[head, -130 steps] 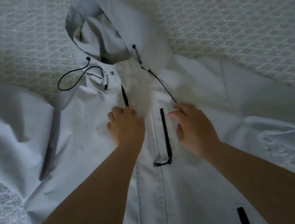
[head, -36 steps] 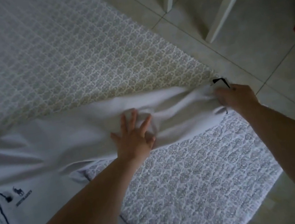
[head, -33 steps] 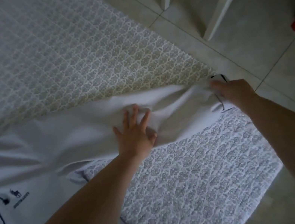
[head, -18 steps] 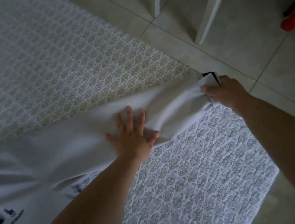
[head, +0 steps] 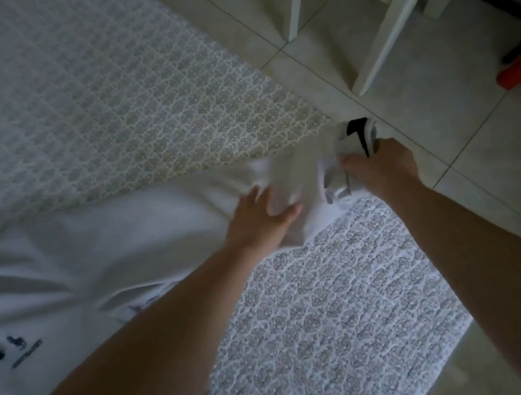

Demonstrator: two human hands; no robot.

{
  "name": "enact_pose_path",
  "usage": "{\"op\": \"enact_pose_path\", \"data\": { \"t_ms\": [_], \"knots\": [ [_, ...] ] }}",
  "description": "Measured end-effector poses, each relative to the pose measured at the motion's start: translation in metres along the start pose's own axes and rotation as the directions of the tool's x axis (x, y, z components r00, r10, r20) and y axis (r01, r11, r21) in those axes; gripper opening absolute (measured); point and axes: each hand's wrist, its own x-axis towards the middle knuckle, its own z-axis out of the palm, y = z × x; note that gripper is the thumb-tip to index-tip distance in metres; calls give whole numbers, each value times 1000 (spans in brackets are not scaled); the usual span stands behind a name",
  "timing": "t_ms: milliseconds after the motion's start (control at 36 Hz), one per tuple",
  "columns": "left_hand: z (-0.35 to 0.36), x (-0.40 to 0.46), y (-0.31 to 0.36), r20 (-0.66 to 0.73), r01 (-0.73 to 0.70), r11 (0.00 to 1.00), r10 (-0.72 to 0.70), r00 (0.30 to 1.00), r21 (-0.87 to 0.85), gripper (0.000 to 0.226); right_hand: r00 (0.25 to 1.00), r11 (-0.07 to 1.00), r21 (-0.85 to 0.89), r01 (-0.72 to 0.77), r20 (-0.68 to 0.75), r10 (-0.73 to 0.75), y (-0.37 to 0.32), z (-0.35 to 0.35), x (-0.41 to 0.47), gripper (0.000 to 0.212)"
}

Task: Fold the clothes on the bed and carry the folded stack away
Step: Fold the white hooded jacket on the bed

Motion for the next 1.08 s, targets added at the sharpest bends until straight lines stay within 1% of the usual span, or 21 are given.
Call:
{"op": "enact_pose_path", "data": {
  "t_ms": [28, 83, 139, 167, 222, 250, 278, 306, 361, 417, 444, 472, 556, 611, 639, 694, 722, 806, 889, 944, 1083],
  "knots": [
    [-4, -9, 7, -69, -48, 985, 37, 997, -165, 77, 995, 995, -21, 99, 7, -99, -13, 2, -9, 34],
    [-15, -29, 22, -173, -112, 873, 32, 984, -475, 74, 962, 967, 15, 255, 97, -255, -38, 9, -28, 27],
    [-31, -44, 32, -141, -87, 691, -22, 990, -718, 70, 907, 928, 109, 356, 199, -372, -62, 18, -52, 14],
    [-41, -49, 33, -113, -56, 615, -54, 992, -786, 63, 872, 904, 148, 400, 242, -426, -74, 23, -66, 8],
    [-63, -59, 23, -97, -8, 463, -168, 981, -886, 38, 805, 866, 227, 446, 322, -499, -93, 32, -91, 10],
    [-73, -64, 12, -70, 24, 367, -241, 968, -930, 24, 771, 856, 281, 435, 375, -515, -101, 37, -105, 13],
    [-80, -69, -2, -39, 48, 279, -299, 953, -959, 17, 726, 844, 327, 425, 435, -533, -107, 43, -118, 17],
    [-85, -74, -18, -19, 62, 221, -348, 937, -973, 17, 672, 831, 341, 439, 489, -556, -113, 50, -132, 26],
    [-93, -85, -51, -15, 51, 151, -408, 913, -987, 18, 560, 771, 292, 566, 549, -620, -120, 69, -155, 48],
    [-100, -101, -80, 7, 45, 78, -428, 904, -996, 23, 475, 654, 251, 714, 513, -715, -124, 89, -175, 62],
    [-104, -110, -94, 4, 37, 66, -447, 894, -997, 30, 450, 598, 223, 770, 475, -756, -127, 97, -185, 64],
    [-106, -117, -110, -33, 11, 91, -474, 880, -996, 36, 433, 546, 179, 819, 431, -791, -129, 105, -195, 65],
    [-120, -143, -163, -224, -52, 316, -538, 813, -947, 41, 378, 383, -32, 923, 246, -892, -132, 127, -222, 68],
    [-136, -167, -202, -355, 5, 523, -584, 730, -852, 40, 375, 344, -171, 923, 208, -903, -135, 143, -239, 75],
    [-145, -181, -223, -411, 63, 607, -607, 680, -792, 39, 394, 348, -220, 911, 224, -891, -136, 152, -247, 78],
    [-160, -213, -263, -494, 149, 684, -644, 584, -714, 37, 455, 373, -302, 877, 273, -848, -138, 172, -262, 82],
    [-165, -230, -284, -513, 186, 690, -666, 541, -699, 36, 478, 372, -342, 863, 313, -821, -140, 183, -271, 82],
    [-173, -279, -344, -516, 281, 643, -751, 412, -712, 33, 516, 365, -389, 846, 425, -744, -150, 220, -302, 85],
    [-173, -324, -398, -531, 337, 606, -795, 293, -721, 34, 511, 319, -415, 852, 522, -683, -163, 255, -337, 88],
    [-171, -352, -428, -518, 342, 575, -818, 250, -744, 39, 505, 268, -461, 846, 532, -679, -167, 276, -358, 88],
    [-163, -401, -488, -510, 314, 518, -853, 114, -796, 41, 509, 241, -505, 829, 501, -700, -173, 317, -391, 83]
  ]
}}
